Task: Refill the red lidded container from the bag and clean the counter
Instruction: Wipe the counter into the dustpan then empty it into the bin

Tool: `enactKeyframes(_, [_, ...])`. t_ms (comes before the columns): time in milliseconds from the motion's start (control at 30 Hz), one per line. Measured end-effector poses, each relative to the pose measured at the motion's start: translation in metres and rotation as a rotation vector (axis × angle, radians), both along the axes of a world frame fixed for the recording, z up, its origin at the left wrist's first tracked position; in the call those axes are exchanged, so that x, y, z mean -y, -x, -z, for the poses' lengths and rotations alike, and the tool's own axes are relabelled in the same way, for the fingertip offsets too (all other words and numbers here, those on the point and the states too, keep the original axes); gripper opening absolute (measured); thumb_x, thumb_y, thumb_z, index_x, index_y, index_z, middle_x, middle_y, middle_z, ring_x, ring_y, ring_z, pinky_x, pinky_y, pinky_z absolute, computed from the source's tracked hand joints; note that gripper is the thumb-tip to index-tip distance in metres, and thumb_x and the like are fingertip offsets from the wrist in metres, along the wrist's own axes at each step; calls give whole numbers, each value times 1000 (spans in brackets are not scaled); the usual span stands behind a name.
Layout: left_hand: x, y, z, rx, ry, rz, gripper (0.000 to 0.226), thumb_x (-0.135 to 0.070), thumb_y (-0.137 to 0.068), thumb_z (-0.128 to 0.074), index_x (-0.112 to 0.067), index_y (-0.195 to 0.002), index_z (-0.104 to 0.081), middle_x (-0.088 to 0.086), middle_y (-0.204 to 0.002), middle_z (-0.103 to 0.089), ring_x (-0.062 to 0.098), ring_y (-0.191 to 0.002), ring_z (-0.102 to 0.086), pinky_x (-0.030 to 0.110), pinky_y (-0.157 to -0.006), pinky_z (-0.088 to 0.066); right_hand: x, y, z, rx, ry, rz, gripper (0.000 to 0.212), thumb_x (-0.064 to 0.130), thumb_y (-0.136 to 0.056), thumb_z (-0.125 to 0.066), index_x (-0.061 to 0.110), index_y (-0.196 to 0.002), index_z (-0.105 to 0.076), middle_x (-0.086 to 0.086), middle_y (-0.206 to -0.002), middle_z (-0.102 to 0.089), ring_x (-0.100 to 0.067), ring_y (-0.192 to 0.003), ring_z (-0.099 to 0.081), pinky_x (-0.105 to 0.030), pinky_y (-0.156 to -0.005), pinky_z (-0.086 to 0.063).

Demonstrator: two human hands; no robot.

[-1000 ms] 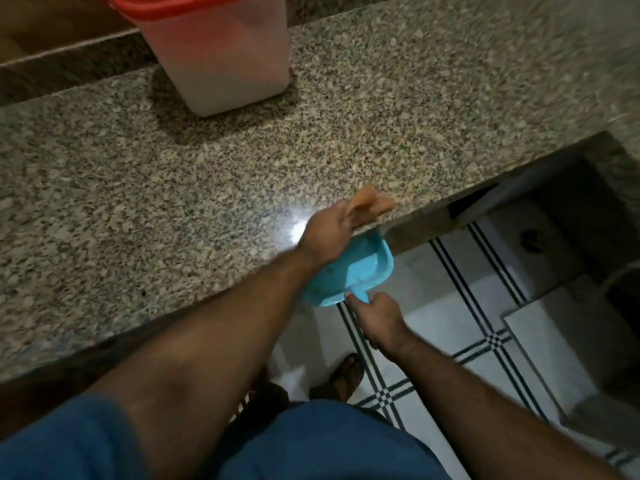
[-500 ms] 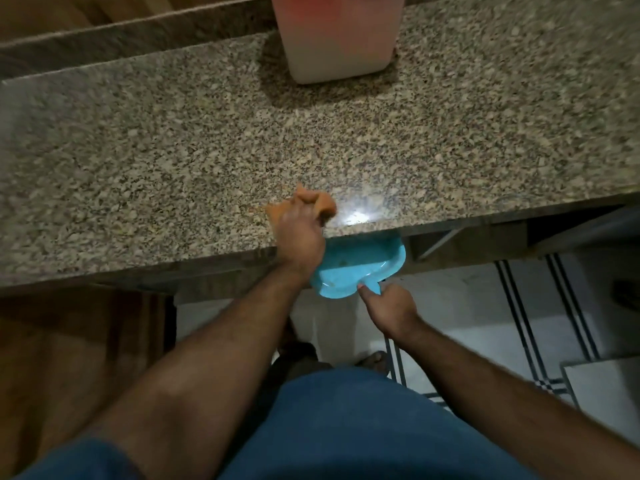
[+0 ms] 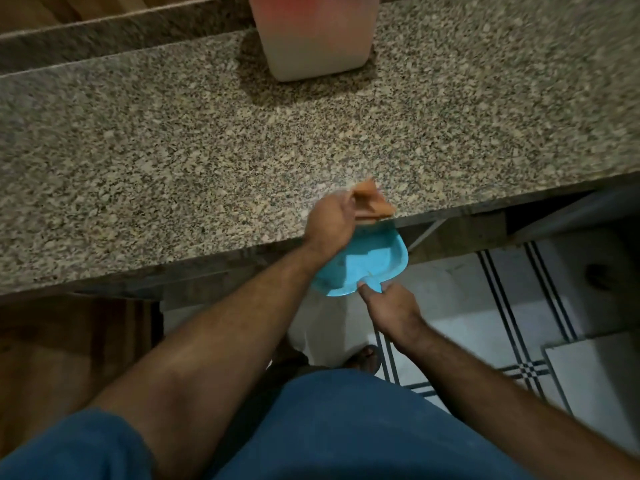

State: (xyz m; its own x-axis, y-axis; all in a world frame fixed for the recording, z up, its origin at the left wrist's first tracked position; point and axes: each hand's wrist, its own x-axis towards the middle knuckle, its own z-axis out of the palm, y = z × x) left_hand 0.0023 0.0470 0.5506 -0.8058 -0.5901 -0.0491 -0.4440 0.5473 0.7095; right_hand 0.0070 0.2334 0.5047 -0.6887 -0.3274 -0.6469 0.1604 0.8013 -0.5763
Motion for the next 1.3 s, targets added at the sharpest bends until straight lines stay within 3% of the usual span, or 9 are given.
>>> enactKeyframes(100, [27,7,-12,-169,-180,-336,29,-28,-110,-43,-13,-109,-68,2,-96,-71,25,-83,-71,52,-69,-64,-18,-3,-4,-9,-28,-10,43,56,-99,-59,17,-83,-67,1,-78,-68,-28,-81,-71,-32,-67,-49])
enactKeyframes(200, [45,15,-11,-126,44,-411,33,-26,-103,-38,-13,-109,-68,3,-102,-67,26,-90,-64,40,-71,-61,-35,-8,-5,-19,-57,-14,49,60,-97,-58,14,-90,-71,-3,-81,-72,-25,-79,-71,-33,-67,-55])
enactKeyframes(400, [-5,13,27,-41,159,215,34,-14,-106,-47,-27,-117,-76,1,-121,-78,21,-116,-68,39,-111,-50,-43,-8,-14,-23,-15,31,49,61,-96,-58,14,-85,-70,0,-71,-67,-23,-68,-67,-29,-60,-46])
enactKeyframes(567, [22,16,-7,-97,-31,-194,26,-27,-108,-47,-16,-105,-70,2,-102,-70,23,-82,-72,41,-59,-64,-56,-6,-13,-40,-16,2,45,58,-98,-59,16,-90,-73,-1,-81,-73,-22,-79,-70,-31,-66,-50])
enactKeyframes(733, [-6,-4,-1,-1,175,-179,24,-13,-105,-52,-9,-109,-75,5,-108,-70,12,-87,-61,33,-75,-58,-62,-19,-8,-71,-23,-47,49,58,-99,-57,12,-91,-71,2,-79,-67,-20,-79,-67,-28,-60,-43])
enactKeyframes(833, [-35,-18,9,-13,82,126,32,-8,-105,-52,-19,-122,-76,8,-124,-77,15,-115,-65,43,-119,-46,-61,-28,-10,-83,-30,-114,42,54,-103,-56,15,-90,-66,7,-74,-59,-23,-81,-64,-29,-63,-40])
enactKeyframes(967, [-35,-38,-18,-57,-185,39,26,-24,-108,-50,-22,-87,-65,-8,-71,-64,7,-65,-63,33,-67,-51,-56,-34,-11,-129,-44,-182,39,53,-105,-53,19,-86,-60,9,-71,-54,-24,-80,-61,-30,-70,-41])
enactKeyframes(1067, [-17,-76,-36,-153,-267,-49,31,-20,-109,-51,-30,-82,-63,-15,-69,-64,-6,-62,-61,25,-62,-47,-50,-43,-8,-153,-25,-232,37,51,-106,-50,21,-87,-59,6,-77,-57,-22,-83,-60,-30,-73,-42])
enactKeyframes(1300, [29,-257,-42,-278,-397,-433,25,-17,-114,-46,-13,-98,-66,13,-60,-60,21,-47,-57,34,-54,-51,-13,-118,-1,-202,-46,-511,44,57,-105,-47,19,-96,-66,4,-81,-63,-23,-83,-65,-30,-65,-44])
